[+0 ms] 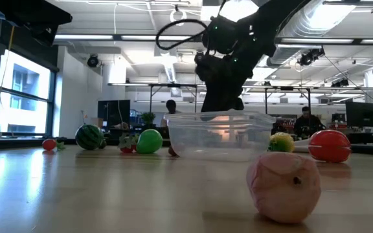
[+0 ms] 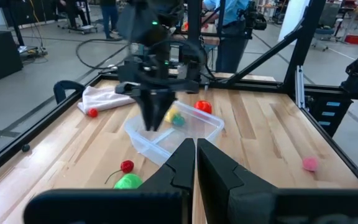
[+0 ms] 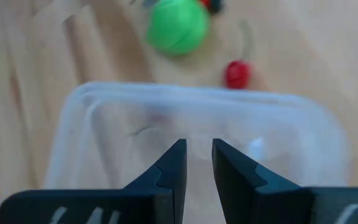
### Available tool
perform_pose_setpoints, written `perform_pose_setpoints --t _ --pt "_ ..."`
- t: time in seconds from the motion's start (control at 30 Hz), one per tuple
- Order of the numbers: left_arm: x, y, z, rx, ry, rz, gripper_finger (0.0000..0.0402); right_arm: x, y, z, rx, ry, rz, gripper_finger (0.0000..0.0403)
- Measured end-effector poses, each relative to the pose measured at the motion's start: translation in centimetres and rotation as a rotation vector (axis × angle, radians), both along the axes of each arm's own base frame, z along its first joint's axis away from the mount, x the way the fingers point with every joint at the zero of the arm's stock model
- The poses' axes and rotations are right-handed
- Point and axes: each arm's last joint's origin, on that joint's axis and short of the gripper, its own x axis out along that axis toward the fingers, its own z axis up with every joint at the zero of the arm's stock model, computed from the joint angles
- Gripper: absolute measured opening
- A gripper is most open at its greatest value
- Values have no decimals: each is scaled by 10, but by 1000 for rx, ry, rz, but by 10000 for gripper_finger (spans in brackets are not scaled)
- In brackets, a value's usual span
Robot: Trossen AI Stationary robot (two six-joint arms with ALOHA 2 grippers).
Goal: Pick and placing Produce into tupperware
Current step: Prepare the transparent container to the center of the table
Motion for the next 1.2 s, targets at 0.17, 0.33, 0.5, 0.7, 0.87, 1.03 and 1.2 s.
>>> perform_pose_setpoints --t 0.17,0.33,0.5,0.7,0.87,1.03,1.2 --pt "0 0 0 0 0 0 8 5 36 0 -21 2 98 67" --pt "0 0 0 0 0 0 8 6 56 0 -96 9 108 67" --pt "0 0 0 0 1 -1 8 14 55 -8 -139 -23 115 67" --pt "0 0 0 -3 -1 0 8 25 47 -19 -188 69 121 67" --pt "0 0 0 -3 -1 0 8 40 52 -15 -200 52 151 67" --pt "0 0 0 -2 2 0 8 57 62 -20 -202 91 210 67" --pt "0 0 0 -2 2 0 8 75 76 -23 -184 127 256 67"
